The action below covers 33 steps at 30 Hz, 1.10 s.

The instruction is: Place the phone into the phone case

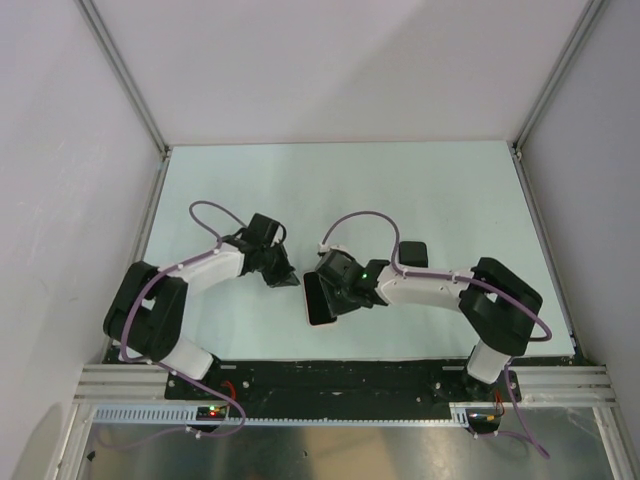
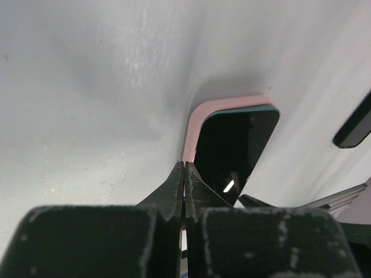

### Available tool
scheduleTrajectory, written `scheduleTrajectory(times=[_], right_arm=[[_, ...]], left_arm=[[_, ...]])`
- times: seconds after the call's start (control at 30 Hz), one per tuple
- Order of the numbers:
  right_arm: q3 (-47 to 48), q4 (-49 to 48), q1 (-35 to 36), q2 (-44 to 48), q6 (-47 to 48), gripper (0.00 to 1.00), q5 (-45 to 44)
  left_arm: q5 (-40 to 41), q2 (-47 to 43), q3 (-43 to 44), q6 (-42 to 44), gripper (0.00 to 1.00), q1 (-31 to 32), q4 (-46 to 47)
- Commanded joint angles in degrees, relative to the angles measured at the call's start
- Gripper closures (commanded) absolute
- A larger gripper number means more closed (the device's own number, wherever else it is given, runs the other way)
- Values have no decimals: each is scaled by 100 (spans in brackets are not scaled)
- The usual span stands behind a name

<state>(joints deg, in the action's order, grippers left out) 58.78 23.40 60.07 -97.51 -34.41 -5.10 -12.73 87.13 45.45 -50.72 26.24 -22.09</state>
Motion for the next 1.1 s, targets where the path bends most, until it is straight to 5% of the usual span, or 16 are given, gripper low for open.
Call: scheduleTrajectory(times=[0.0,0.37,1.07], right_arm=[[273,-535,-401,434,287,65,-140],[1052,-820,-1138,-63,648,73,210],[1415,-613,-1254,-996,739,84,153]], left_arm=[[-60,11,398,218,100,-146,-49],[100,440,720,251,100,-231,-122],[60,475,700,242,100,-287,-121]])
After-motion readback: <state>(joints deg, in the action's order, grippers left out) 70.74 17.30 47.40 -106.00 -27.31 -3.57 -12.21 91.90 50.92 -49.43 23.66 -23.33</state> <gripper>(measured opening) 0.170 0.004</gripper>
